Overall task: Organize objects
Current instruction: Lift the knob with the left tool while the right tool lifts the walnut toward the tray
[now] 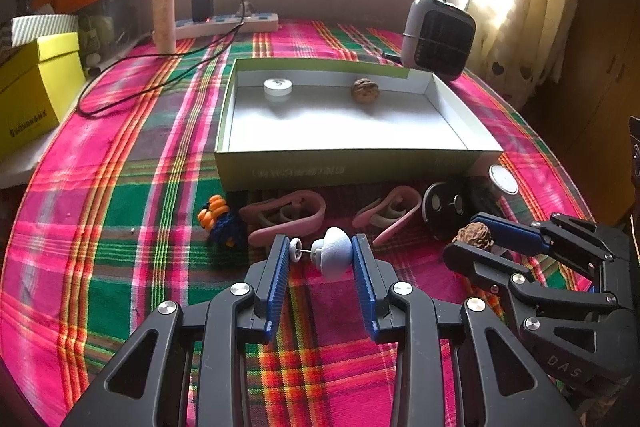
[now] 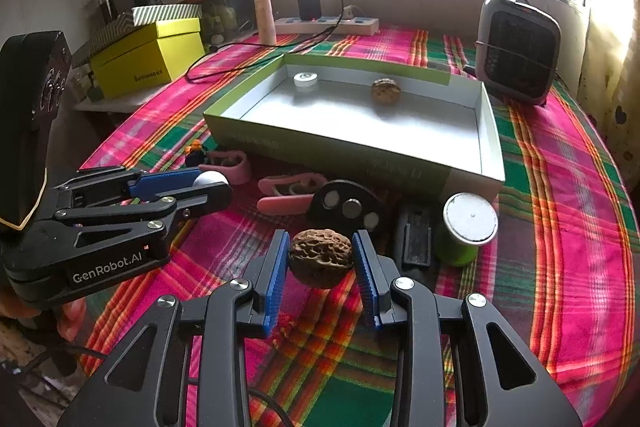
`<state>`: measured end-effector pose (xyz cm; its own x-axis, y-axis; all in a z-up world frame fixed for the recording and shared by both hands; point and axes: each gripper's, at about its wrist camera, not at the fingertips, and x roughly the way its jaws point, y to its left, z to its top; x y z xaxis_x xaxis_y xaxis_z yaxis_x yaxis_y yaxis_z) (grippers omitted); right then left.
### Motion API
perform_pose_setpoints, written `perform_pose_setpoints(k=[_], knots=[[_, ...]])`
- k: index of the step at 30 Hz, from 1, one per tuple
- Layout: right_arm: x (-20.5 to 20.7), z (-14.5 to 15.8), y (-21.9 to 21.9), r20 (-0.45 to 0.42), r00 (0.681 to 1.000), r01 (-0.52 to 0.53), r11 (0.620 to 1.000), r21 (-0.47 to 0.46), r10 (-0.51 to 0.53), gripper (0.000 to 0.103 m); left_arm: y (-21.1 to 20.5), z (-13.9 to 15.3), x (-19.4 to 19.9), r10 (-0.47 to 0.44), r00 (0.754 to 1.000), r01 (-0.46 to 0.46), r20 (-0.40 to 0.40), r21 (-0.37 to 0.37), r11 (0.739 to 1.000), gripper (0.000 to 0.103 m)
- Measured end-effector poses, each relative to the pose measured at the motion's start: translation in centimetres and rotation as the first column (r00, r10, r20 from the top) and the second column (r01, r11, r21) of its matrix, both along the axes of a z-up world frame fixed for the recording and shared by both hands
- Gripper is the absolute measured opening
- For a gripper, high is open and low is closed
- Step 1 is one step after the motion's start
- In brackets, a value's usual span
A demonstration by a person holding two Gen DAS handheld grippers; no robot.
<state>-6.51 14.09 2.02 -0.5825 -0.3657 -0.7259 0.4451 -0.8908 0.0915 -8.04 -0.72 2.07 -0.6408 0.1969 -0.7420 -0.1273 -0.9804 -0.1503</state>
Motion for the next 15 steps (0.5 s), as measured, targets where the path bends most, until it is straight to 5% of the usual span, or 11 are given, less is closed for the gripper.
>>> perform_pose_setpoints(k=[15], knots=[[-2.0, 2.0, 0.8, -0.047, 0.999, 0.024, 1.000, -0.019, -0.024, 0.034, 0.5, 2.3, -1.7, -0.009, 0.999, 0.008, -0.047, -0.010, 1.000, 0.030]])
